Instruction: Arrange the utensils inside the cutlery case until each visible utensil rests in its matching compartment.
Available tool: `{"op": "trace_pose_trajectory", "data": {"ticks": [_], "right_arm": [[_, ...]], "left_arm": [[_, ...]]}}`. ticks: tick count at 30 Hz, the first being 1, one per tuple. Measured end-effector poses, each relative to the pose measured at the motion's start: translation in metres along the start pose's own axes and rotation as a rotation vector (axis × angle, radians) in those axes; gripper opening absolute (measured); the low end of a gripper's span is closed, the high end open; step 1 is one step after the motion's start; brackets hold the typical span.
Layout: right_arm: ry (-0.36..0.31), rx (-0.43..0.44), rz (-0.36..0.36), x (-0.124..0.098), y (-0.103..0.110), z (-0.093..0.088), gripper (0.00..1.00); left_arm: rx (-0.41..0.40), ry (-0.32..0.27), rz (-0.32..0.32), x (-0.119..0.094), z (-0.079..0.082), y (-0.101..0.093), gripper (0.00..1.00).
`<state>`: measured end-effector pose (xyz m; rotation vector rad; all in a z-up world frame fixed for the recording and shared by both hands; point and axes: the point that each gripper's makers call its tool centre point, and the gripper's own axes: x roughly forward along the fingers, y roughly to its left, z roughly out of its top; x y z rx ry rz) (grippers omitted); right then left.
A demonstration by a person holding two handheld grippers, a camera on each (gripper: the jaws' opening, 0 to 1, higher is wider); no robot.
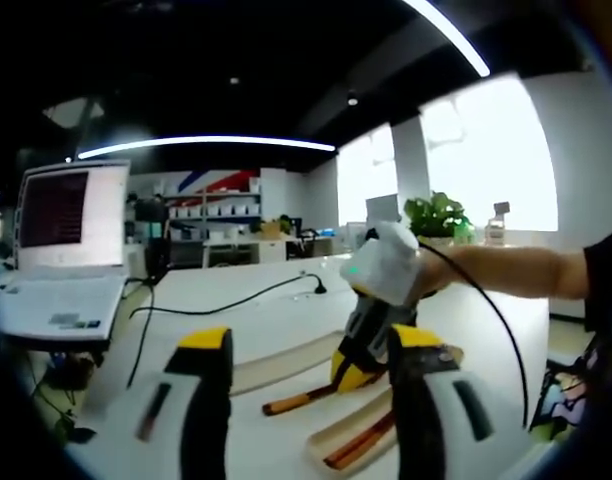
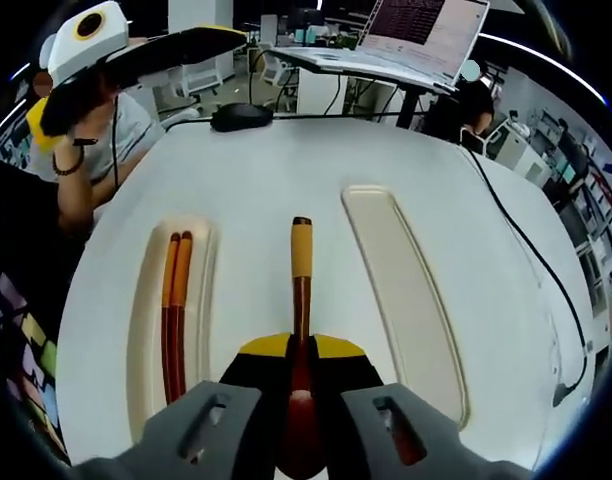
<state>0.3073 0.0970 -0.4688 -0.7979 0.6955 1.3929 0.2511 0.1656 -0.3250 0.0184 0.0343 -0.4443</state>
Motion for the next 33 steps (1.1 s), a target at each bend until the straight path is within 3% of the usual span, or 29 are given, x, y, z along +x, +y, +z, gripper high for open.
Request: {"op": "trace_pose_trajectory", "data": {"ticks": [4, 7, 15, 33], "right_arm": [[0.001, 0.004, -0.012, -0.002, -0.003, -0.001, 0.04], [0.003, -0.007, -0.023, -0.005, -0.001, -0.001, 0.04], [-0.006, -0.021, -0.057, -0.03, 0.003, 0.012, 0.04], [-0.042, -0.071, -0.054, -0.053, 0.04, 0.011, 0.04]], "left_arm": [[0.0, 0.002, 0.005, 0.0, 0.0, 0.002, 0.66], [0.031, 0.004, 0.044, -0.001, 0.001, 0.01, 0.65], [0.017, -0.006, 0.054, -0.004, 0.003, 0.012, 0.65], [0.007, -0.011, 0.031, -0.004, 0.002, 0.006, 0.65]]}}
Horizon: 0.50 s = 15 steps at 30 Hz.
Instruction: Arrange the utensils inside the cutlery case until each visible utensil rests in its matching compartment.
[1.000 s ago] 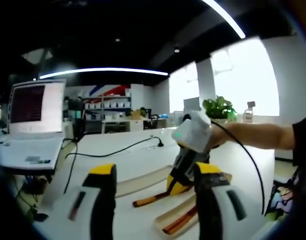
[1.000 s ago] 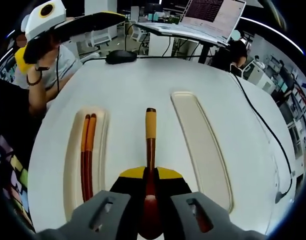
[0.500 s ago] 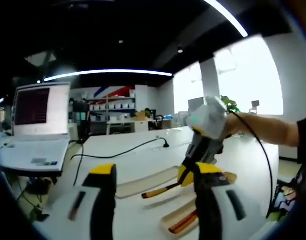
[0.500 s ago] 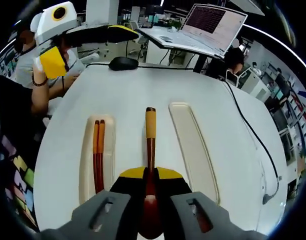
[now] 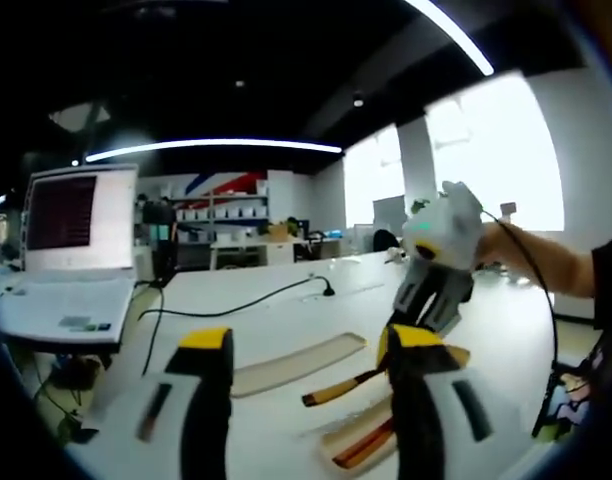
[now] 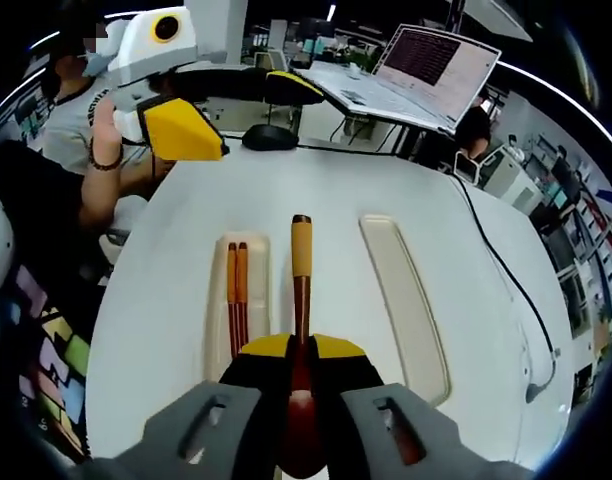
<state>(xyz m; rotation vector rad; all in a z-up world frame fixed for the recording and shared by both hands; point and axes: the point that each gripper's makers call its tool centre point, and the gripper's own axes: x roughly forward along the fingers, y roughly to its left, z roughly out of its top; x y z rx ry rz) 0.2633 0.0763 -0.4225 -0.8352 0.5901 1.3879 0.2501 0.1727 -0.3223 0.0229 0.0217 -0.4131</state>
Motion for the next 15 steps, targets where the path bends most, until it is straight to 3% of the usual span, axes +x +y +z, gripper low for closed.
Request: {"op": "trace_pose_trajectory", "data": {"ticks": [15], "right_arm": [[0.014, -0.073, 0.068, 0.006, 0.041, -0.008, 0.04]], "left_arm": [[0.01, -0.001, -0.018, 0.001, 0.0, -0.006, 0.66]]}}
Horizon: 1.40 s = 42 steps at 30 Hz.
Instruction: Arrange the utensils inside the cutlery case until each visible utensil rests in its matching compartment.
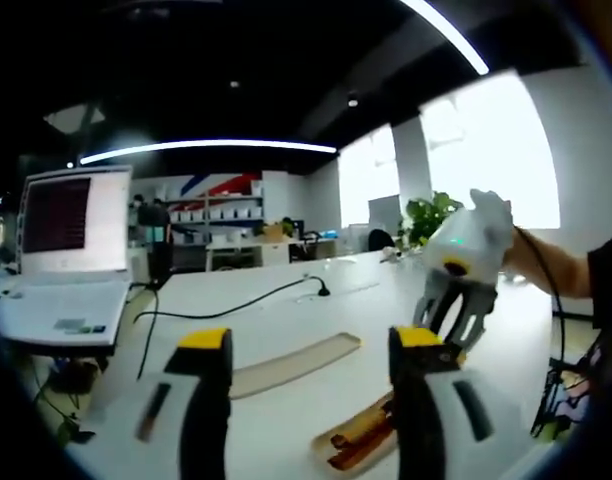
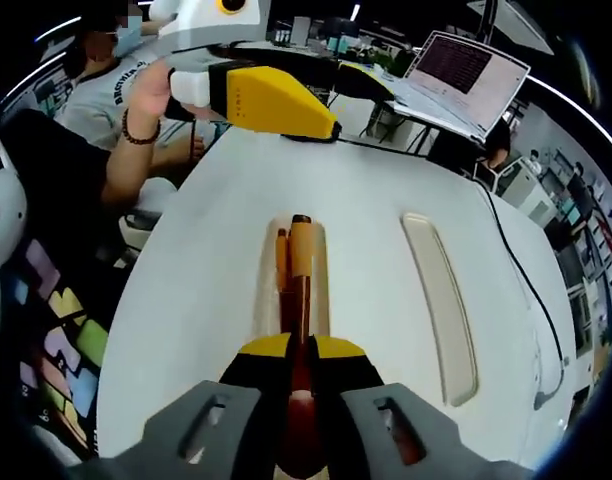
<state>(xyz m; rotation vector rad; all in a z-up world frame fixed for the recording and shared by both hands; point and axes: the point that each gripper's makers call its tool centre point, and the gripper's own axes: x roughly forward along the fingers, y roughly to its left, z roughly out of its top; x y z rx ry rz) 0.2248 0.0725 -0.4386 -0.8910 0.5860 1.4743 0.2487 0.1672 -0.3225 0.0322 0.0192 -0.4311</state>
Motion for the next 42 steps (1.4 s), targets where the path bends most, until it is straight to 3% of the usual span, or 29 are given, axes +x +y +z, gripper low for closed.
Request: {"op": "trace_pose_trajectory", "data": {"ticks": [28, 42], "right_arm": [[0.008, 0.027, 0.032, 0.009, 0.001, -0.012, 0.05], [-0.021, 0.001, 0.029, 0.004, 0.001, -0.004, 0.09]], "left_arm": [[0.0, 0.006, 0.001, 0.001, -0.001, 0.001, 0.65], [0.02, 0.02, -0.018, 0.002, -0.003, -0.005, 0.66]]}}
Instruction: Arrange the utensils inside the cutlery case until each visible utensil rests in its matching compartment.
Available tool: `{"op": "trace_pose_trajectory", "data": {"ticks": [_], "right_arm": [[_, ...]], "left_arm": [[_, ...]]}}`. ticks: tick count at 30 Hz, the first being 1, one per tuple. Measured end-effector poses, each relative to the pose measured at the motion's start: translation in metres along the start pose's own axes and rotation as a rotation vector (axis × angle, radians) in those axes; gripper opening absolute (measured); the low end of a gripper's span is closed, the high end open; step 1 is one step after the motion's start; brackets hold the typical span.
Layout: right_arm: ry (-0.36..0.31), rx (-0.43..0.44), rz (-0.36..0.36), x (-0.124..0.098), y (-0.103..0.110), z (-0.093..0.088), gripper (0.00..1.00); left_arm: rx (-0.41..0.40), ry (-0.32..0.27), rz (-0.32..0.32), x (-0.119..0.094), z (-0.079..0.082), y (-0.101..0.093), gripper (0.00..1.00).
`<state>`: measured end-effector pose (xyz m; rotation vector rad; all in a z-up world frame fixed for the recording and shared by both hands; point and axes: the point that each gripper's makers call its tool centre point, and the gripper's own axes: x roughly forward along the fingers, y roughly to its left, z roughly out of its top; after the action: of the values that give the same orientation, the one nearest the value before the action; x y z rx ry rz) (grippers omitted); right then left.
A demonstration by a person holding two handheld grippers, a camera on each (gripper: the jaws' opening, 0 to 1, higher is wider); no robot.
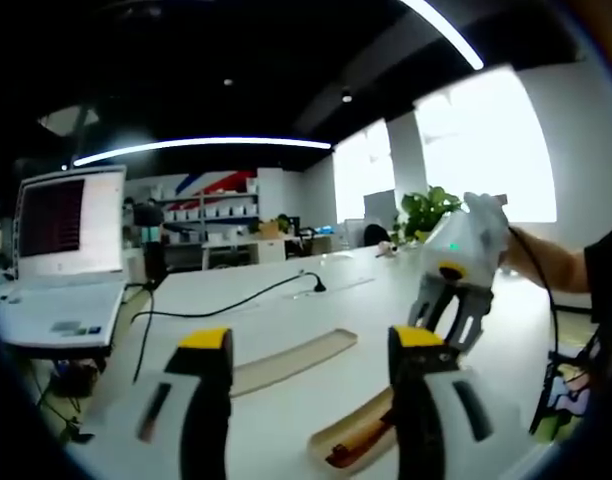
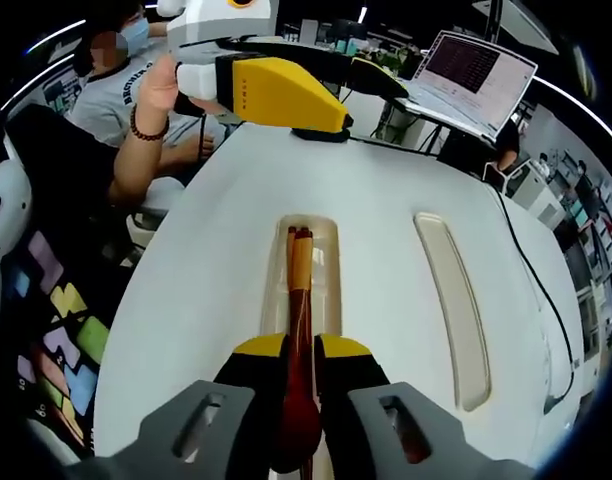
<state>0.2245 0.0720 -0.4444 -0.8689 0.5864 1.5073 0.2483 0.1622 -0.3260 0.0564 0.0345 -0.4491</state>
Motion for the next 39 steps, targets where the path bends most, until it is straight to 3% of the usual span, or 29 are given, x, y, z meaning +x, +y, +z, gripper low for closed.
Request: {"op": "trace_pose_trajectory", "data": {"ticks": [13, 22, 33, 39], "right_arm": [[-0.049, 0.044, -0.019, -0.014, -0.008, 0.0, 0.1], [-0.093, 0.071, -0.086, -0.04, -0.024, -0.004, 0.1], [-0.138, 0.152, -0.162, -0.068, -0.046, -0.033, 0.1], [-0.133, 0.217, -0.187, -0.069, -0.058, -0.055, 0.1]], "left_arm": [[-0.005, 0.001, 0.004, -0.001, 0.0, 0.001, 0.66], [-0.013, 0.006, 0.017, 0.0, -0.003, 0.004, 0.66], [-0.029, 0.025, 0.056, 0.001, -0.011, 0.018, 0.65], [-0.056, 0.029, 0.079, 0.001, -0.014, 0.032, 0.64]]}}
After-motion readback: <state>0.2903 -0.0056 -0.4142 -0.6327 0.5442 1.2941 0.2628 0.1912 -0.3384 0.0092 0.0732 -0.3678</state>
